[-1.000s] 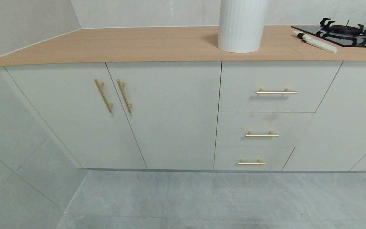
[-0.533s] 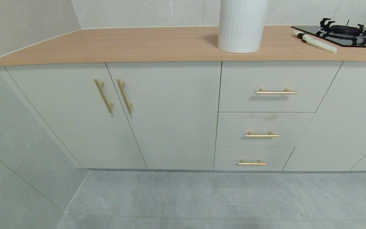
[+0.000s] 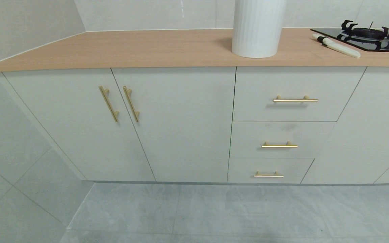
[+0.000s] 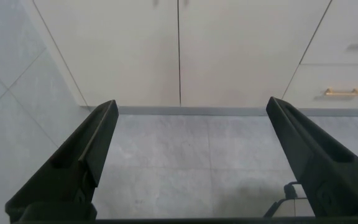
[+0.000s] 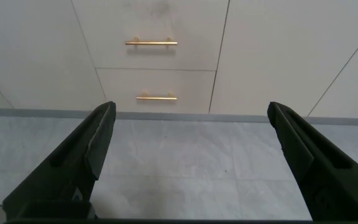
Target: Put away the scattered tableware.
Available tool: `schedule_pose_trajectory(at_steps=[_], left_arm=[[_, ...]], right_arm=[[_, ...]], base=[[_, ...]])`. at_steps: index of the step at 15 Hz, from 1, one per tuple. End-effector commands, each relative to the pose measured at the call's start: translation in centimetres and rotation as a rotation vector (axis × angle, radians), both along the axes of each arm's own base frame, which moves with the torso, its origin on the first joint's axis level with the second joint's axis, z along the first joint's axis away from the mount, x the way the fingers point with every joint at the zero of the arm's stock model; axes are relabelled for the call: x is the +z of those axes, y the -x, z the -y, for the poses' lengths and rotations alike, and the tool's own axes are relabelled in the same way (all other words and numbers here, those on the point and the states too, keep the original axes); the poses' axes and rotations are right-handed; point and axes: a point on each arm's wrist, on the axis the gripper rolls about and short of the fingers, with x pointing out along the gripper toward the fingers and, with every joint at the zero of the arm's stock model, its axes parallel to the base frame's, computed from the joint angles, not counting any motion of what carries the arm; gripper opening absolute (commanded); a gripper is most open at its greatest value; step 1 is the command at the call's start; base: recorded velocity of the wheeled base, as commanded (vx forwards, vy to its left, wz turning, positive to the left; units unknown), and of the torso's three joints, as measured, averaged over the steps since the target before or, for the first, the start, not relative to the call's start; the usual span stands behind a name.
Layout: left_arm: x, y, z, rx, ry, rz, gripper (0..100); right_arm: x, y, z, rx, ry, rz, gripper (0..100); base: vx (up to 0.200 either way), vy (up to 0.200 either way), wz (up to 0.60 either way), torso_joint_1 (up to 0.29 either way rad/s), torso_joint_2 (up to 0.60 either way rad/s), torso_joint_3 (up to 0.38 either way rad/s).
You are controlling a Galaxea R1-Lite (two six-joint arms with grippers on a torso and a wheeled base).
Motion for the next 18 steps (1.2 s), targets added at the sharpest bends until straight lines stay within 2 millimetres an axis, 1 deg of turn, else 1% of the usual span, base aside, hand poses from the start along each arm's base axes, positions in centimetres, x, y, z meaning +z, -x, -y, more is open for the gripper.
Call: schedule_pose_trajectory(at_steps=[1, 18], left_arm=[[0.01, 0.00, 0.00, 0.001, 0.000, 0.000, 100], [-0.03, -0.01, 0.00, 0.000, 0.001, -0.001, 100]], right_arm=[[0.00, -0.03, 0.00, 0.000, 0.001, -0.005, 100], [0.00, -0.03, 0.00, 0.000, 0.001, -0.005, 100]], base=[[0.200, 0.000, 0.00, 0.012, 0.01, 0.002], [0.200, 0.000, 0.00, 0.002, 0.00, 0.001]])
